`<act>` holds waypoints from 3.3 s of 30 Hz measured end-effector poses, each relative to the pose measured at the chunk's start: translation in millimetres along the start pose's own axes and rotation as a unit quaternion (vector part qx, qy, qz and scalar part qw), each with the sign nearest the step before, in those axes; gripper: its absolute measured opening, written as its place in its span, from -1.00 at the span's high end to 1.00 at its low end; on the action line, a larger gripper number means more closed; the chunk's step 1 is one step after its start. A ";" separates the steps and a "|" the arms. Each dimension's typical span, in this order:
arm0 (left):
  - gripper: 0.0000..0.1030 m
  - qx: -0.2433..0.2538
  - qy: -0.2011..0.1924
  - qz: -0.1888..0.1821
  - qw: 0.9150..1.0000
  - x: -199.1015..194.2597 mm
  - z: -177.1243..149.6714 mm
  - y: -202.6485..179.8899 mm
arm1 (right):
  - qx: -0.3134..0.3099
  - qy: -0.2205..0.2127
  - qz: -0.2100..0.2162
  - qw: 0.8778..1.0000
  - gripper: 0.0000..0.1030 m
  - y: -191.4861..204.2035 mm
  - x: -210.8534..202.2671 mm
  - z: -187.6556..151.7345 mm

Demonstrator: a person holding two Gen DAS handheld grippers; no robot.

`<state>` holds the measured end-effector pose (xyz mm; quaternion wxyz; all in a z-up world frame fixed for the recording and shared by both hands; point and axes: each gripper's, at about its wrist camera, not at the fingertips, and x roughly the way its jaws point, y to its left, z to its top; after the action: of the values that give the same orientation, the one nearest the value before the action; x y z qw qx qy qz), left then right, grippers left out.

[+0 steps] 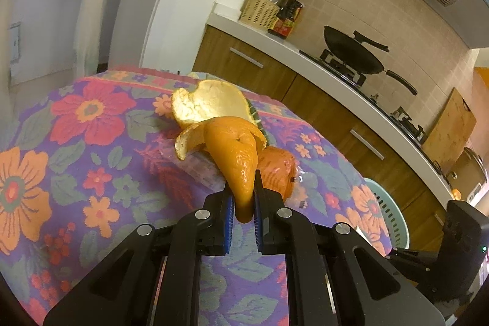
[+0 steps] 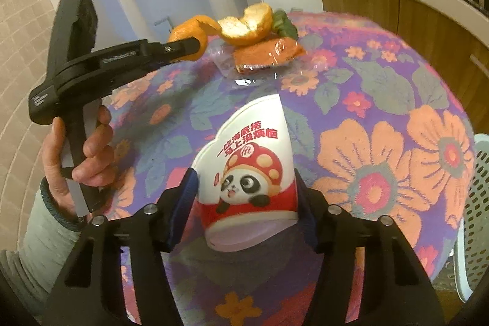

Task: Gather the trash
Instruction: 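Grasp the tangerine peel with the left tool while the right tool grasps the red-and-white paper cup, then carry the peel and paper cup over the blue basket and open both tools, then move both open tools back from the basket toward the table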

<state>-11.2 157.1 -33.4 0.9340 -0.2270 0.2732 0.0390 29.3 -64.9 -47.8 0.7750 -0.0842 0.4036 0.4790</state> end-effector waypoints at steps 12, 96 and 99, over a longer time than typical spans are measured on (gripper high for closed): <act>0.82 0.032 -0.015 -0.027 0.999 -21.3 14.6 -34.7 | -0.027 -0.082 -0.027 0.996 0.06 10.8 -48.9 4.7; 0.16 0.197 0.110 -0.125 0.966 68.6 9.8 -247.2 | 0.216 -0.132 -0.211 0.944 -0.17 -189.5 -148.1 -29.5; 0.11 0.182 0.082 -0.105 0.974 50.8 25.9 -218.3 | 0.190 -0.126 -0.190 0.955 -0.17 -168.5 -131.0 -8.1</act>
<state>87.5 -29.0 47.1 0.9328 -0.0828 0.3263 -0.1286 133.2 -246.2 -3.9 0.8979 0.0501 0.3630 0.2441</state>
